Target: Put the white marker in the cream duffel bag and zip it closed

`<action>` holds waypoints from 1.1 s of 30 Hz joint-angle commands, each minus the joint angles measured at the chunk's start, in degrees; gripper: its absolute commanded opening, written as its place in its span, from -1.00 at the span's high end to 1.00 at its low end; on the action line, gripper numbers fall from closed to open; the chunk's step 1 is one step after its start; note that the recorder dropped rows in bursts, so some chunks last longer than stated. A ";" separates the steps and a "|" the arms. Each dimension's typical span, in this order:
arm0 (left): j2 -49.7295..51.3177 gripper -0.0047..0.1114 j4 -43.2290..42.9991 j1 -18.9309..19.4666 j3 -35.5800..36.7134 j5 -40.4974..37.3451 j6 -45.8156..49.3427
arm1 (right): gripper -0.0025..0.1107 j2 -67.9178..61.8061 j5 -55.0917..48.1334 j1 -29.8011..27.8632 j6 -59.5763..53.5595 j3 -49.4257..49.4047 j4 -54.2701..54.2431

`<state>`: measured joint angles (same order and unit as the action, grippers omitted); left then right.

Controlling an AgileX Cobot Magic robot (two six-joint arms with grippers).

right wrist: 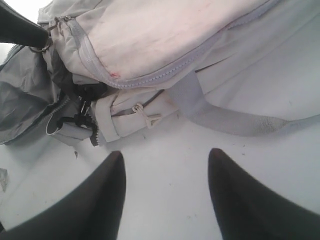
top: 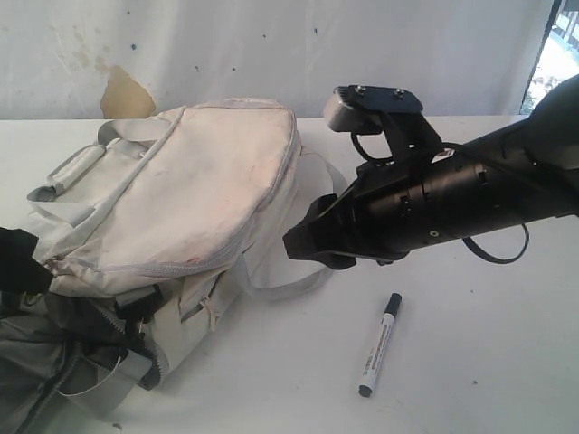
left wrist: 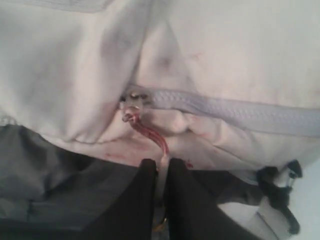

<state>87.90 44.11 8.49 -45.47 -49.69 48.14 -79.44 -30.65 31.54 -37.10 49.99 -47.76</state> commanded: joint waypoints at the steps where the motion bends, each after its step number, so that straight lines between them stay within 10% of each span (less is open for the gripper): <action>1: 0.03 0.92 -2.12 0.04 -2.60 -8.33 -3.59 | 0.12 -0.89 0.78 0.03 0.32 0.25 -0.30; 13: 0.22 0.87 7.49 0.04 -4.24 -12.98 -2.15 | 0.12 -2.75 2.56 0.03 2.00 0.25 -0.44; 22: 0.22 -0.38 7.96 -0.09 -4.24 -12.77 -1.45 | 0.12 -2.75 3.11 0.03 2.00 0.25 -0.44; 33: 0.12 -0.37 0.84 0.14 -8.52 -6.01 -16.26 | 0.12 -2.75 0.93 0.74 0.73 0.25 -1.68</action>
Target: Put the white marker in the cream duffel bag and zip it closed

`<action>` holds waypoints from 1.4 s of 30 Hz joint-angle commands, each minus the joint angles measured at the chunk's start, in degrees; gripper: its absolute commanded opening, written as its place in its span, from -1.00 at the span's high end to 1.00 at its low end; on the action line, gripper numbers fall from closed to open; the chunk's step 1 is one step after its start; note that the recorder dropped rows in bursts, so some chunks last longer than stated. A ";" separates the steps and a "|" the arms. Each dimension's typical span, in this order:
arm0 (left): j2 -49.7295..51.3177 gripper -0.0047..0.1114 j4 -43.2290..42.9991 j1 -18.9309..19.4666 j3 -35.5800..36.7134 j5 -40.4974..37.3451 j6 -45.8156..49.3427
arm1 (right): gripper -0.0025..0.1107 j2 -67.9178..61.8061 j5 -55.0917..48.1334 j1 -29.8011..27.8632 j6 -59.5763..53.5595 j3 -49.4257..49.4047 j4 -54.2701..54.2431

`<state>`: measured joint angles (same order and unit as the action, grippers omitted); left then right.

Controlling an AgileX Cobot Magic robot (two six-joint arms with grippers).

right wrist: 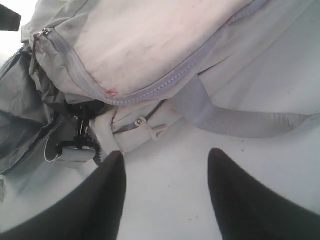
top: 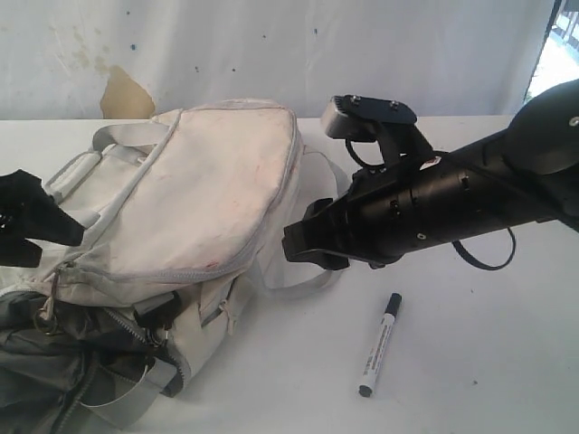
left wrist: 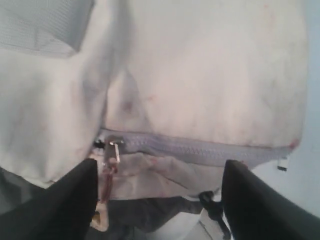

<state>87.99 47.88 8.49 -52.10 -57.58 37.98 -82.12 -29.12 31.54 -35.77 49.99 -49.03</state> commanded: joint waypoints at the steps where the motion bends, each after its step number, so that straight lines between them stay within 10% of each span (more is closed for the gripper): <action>1: 0.03 -0.35 -3.30 0.14 -2.22 3.10 -6.70 | 0.12 -0.06 -0.10 1.52 -0.60 0.25 -0.40; 25: 15.33 -0.27 14.84 0.51 -2.59 9.57 -1.66 | 0.12 -10.20 13.90 19.24 -0.22 6.62 -4.37; 36: 18.61 0.91 19.01 0.51 -6.03 4.01 0.44 | 0.12 -17.57 13.87 23.99 0.20 12.93 -11.18; 42: 18.61 0.92 21.94 0.51 -8.40 -2.71 0.08 | 0.11 -23.55 6.36 23.99 4.13 20.98 -12.46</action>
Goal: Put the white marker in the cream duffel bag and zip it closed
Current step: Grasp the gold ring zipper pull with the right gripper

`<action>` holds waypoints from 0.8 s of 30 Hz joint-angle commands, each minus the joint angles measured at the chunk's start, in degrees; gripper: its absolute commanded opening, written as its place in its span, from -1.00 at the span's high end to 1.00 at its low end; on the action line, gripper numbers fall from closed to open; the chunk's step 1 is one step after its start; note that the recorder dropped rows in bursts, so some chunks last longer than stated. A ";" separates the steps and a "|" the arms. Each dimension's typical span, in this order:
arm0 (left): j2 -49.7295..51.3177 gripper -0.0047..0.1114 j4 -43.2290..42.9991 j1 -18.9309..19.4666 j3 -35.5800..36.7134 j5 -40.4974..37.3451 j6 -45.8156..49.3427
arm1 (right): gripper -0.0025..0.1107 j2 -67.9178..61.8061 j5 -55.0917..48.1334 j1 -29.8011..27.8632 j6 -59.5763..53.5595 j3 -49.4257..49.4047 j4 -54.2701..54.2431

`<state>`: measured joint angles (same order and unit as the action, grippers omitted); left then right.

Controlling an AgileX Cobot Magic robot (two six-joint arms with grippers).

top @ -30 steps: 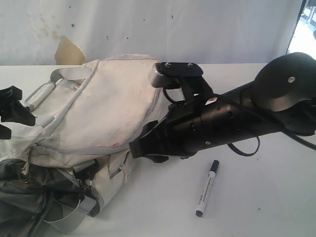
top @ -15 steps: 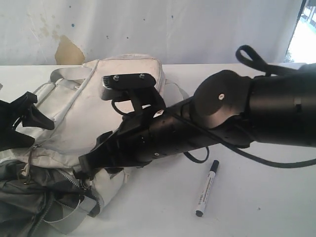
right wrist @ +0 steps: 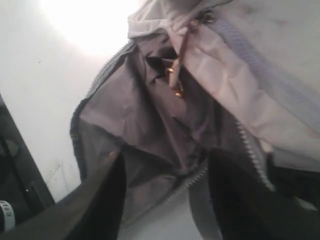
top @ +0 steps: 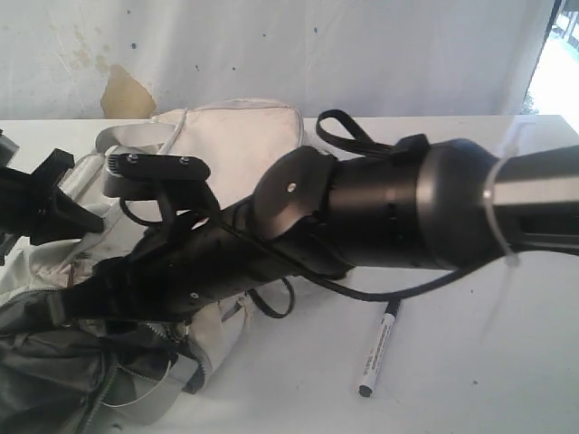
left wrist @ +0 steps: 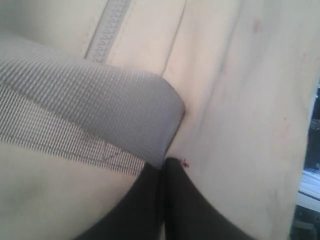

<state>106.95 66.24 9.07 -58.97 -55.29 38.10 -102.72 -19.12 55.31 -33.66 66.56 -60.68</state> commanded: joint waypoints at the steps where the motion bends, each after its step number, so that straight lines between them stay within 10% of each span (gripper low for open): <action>1: -0.35 0.92 3.57 -0.07 -1.81 -5.90 -0.31 | 0.09 -3.68 -3.64 0.22 2.26 5.53 -0.81; 24: -0.35 0.92 7.45 -0.07 -1.81 -7.87 -1.22 | 0.04 -12.81 3.16 0.22 2.39 12.55 -9.34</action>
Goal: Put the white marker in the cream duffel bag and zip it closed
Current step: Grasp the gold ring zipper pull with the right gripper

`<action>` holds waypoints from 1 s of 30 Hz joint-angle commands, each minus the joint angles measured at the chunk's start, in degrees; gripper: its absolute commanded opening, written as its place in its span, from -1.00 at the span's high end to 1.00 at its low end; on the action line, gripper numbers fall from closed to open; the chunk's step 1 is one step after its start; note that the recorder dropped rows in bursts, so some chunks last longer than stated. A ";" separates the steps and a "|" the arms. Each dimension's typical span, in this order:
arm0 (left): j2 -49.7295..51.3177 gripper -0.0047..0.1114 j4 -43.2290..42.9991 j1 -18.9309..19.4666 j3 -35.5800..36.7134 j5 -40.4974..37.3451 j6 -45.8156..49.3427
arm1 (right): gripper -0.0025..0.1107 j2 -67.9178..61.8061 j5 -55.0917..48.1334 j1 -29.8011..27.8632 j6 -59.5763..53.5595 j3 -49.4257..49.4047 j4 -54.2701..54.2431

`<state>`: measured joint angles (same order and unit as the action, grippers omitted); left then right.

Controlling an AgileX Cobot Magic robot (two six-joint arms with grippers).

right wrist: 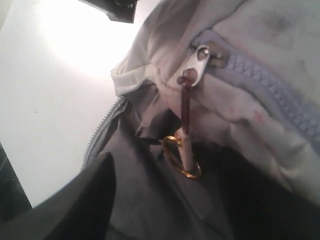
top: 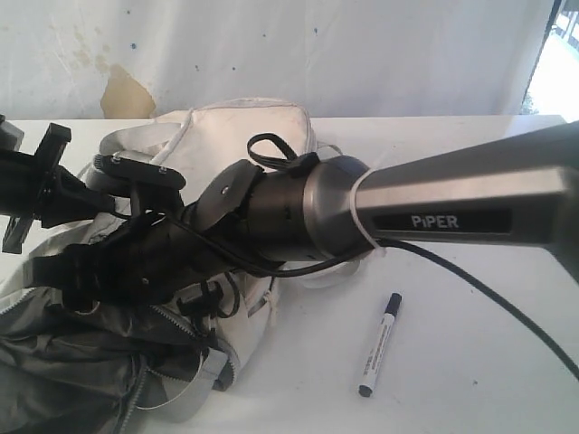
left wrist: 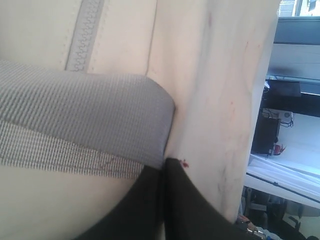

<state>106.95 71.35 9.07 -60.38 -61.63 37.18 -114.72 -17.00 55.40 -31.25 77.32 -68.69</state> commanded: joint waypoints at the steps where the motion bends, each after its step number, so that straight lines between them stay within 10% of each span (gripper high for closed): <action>1: -0.35 0.92 2.35 -0.07 -0.41 -1.53 -0.30 | 0.06 -1.21 1.60 0.13 -0.02 2.05 -1.33; 15: -0.35 0.92 1.56 -0.07 -0.41 -1.53 -0.33 | 0.15 -5.67 2.69 0.13 -0.02 3.45 -1.93; 22: -0.35 0.92 -1.08 -0.07 -0.41 -1.53 -0.33 | 0.96 -5.69 2.29 0.13 -6.45 3.45 -1.81; 30: -0.35 0.92 -3.88 2.55 -0.41 -2.31 -0.33 | 0.96 -3.08 -10.94 -1.20 -2.96 3.45 4.76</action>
<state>106.95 67.62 10.29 -60.38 -62.32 37.06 -119.67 -23.13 55.09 -36.46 80.37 -67.79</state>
